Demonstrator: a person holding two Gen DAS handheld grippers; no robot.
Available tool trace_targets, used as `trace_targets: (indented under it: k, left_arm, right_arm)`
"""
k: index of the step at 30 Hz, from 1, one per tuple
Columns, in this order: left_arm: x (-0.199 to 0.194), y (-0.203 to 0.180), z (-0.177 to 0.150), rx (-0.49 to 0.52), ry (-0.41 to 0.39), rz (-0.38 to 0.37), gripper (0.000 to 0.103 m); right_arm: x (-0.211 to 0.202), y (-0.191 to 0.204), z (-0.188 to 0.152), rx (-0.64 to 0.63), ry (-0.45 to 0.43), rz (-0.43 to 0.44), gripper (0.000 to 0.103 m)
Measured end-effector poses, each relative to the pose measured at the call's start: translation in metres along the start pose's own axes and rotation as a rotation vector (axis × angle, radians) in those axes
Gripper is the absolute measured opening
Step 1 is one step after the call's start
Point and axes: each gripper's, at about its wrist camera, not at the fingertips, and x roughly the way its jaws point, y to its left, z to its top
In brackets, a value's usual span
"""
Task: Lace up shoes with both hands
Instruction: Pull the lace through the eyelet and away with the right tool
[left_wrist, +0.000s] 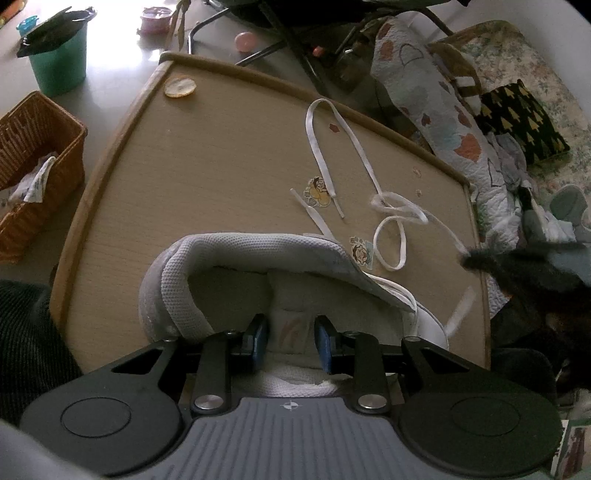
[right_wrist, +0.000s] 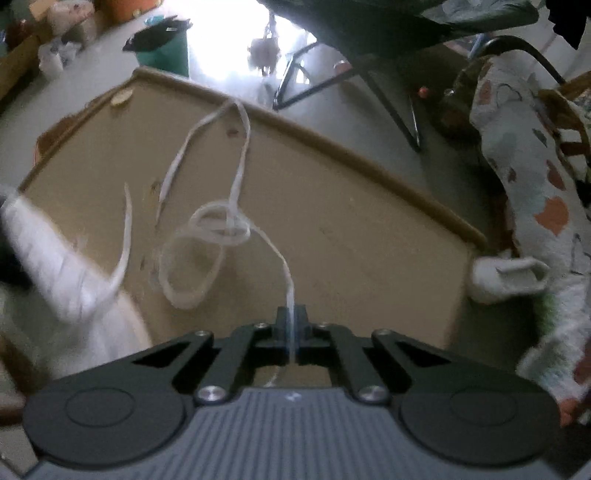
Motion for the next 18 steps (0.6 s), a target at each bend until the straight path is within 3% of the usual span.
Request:
trace_targets:
  k: [8,14,18]
  left_arm:
    - [-0.002,0.000,-0.003,0.012,-0.019,-0.007,0.032]
    - [-0.004,0.000,-0.007,0.017,-0.037,-0.021,0.032]
    - [-0.006,0.000,-0.009,0.020,-0.048,-0.030,0.032]
  right_arm:
    - [-0.053,0.003,-0.075,-0.085,0.202,0.029,0.002]
    - [-0.081,0.048,-0.116,-0.144,0.339,0.216,0.002]
    - [-0.092,0.069,-0.123,-0.124,0.390,0.341,0.003]
